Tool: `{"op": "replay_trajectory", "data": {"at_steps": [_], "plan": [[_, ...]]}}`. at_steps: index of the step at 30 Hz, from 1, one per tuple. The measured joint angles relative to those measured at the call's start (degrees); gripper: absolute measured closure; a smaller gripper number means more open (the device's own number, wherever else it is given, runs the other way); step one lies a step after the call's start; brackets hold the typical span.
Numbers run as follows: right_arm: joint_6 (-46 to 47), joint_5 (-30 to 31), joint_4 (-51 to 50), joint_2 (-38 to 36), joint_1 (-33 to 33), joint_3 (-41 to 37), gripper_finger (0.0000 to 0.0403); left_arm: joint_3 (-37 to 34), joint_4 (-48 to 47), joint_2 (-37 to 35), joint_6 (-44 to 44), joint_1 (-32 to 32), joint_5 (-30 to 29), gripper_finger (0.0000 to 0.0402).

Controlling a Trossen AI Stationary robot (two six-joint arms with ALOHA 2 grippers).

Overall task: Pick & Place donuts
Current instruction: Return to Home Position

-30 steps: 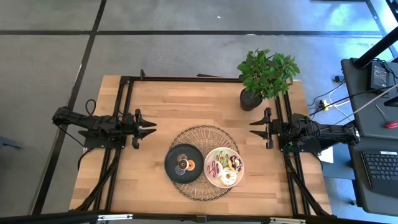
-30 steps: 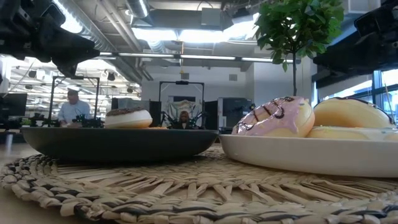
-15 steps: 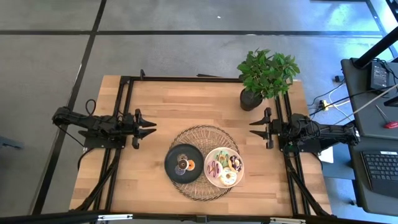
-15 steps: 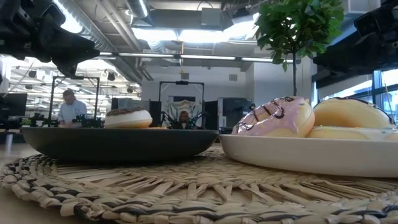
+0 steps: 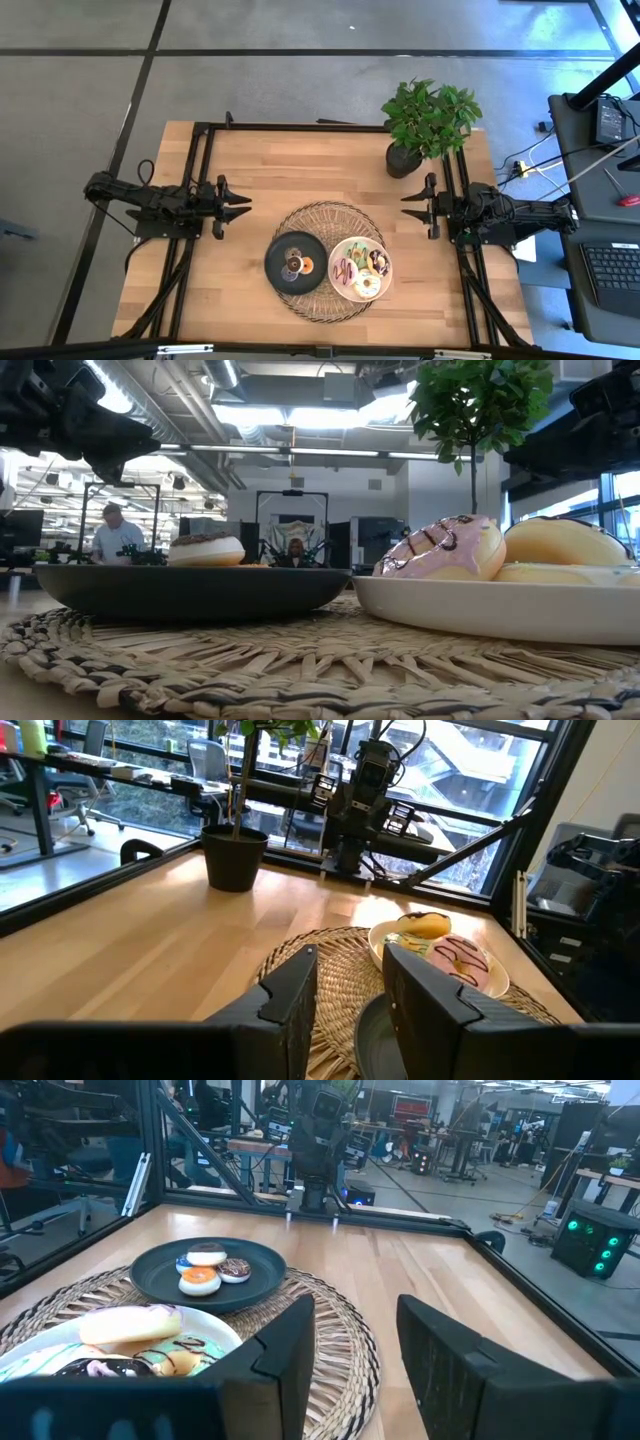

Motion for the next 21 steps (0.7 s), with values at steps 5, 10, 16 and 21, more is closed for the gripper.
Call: {"op": "replay_trajectory", "data": {"at_steps": [5,10,16,21], "plan": [[0.0,0.0,0.0,0.0,0.0,0.0,0.0257,0.0,0.0,0.0,0.0,0.0,0.0,0.0288],[0.0,0.0,0.0,0.0,0.0,0.0,0.0257,0.0,0.0,0.0,0.0,0.0,0.0,0.0287],[0.0,0.0,0.0,0.0,0.0,0.0,0.0257,0.0,0.0,0.0,0.0,0.0,0.0,0.0290],[0.0,0.0,0.0,0.0,0.0,0.0,0.0257,0.0,0.0,0.0,0.0,0.0,0.0,0.0286]]}}
